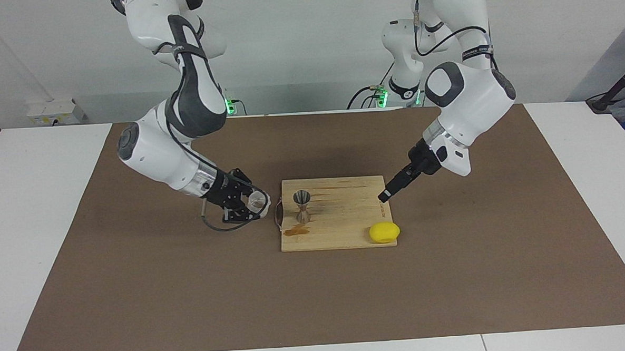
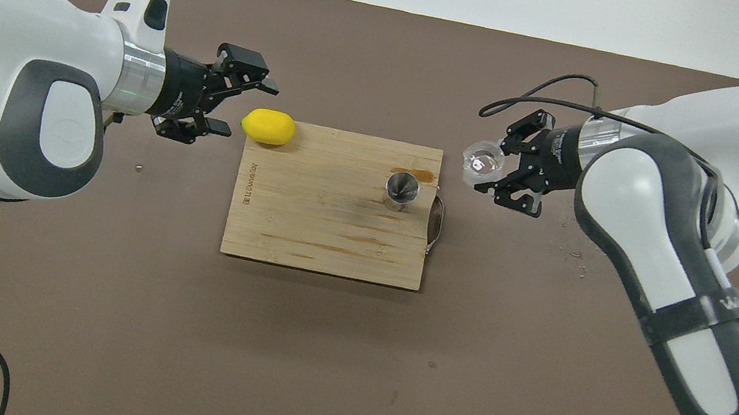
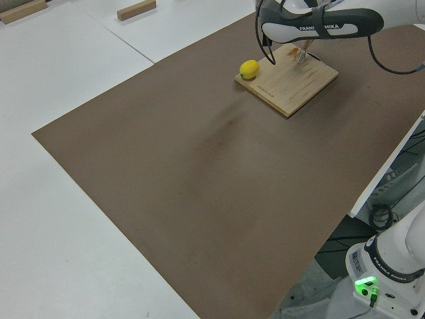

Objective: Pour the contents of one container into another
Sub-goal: 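Move the glass over the metal cup while the left gripper withdraws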

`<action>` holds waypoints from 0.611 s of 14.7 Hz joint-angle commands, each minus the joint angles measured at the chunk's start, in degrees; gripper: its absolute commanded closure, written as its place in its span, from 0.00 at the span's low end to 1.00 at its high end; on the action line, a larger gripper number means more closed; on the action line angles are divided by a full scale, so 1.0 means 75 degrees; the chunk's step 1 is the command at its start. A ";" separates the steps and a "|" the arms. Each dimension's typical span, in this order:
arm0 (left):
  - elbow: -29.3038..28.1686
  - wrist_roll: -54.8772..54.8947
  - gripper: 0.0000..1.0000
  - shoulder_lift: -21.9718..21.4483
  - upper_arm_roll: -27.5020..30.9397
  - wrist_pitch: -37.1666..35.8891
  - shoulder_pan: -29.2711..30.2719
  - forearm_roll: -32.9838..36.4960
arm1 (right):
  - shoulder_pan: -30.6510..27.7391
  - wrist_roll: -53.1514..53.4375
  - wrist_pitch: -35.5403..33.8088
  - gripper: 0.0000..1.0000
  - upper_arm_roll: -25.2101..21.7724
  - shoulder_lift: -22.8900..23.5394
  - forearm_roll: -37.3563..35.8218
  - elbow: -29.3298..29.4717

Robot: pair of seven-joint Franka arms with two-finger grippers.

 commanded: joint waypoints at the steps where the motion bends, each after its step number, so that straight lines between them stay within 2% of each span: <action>1: 0.0078 0.2028 0.00 -0.0117 -0.0033 -0.0463 0.0405 0.0783 | 0.0155 0.0159 -0.0030 0.82 0.0004 0.0176 -0.0619 0.0355; 5: 0.0102 0.4037 0.00 -0.0584 -0.0033 -0.1691 0.0991 0.2470 | 0.0623 0.0183 0.0040 0.85 0.0004 0.0187 -0.1088 0.0414; 7: 0.0043 0.4237 0.00 -0.0925 -0.0033 -0.2138 0.1284 0.2708 | 0.0834 0.0183 0.0063 0.85 0.0004 0.0187 -0.1462 0.0414; 9: -0.0062 0.5392 0.00 -0.1206 -0.0033 -0.2547 0.1694 0.2824 | 0.1022 0.0194 0.0052 0.85 -0.0008 0.0187 -0.1756 0.0414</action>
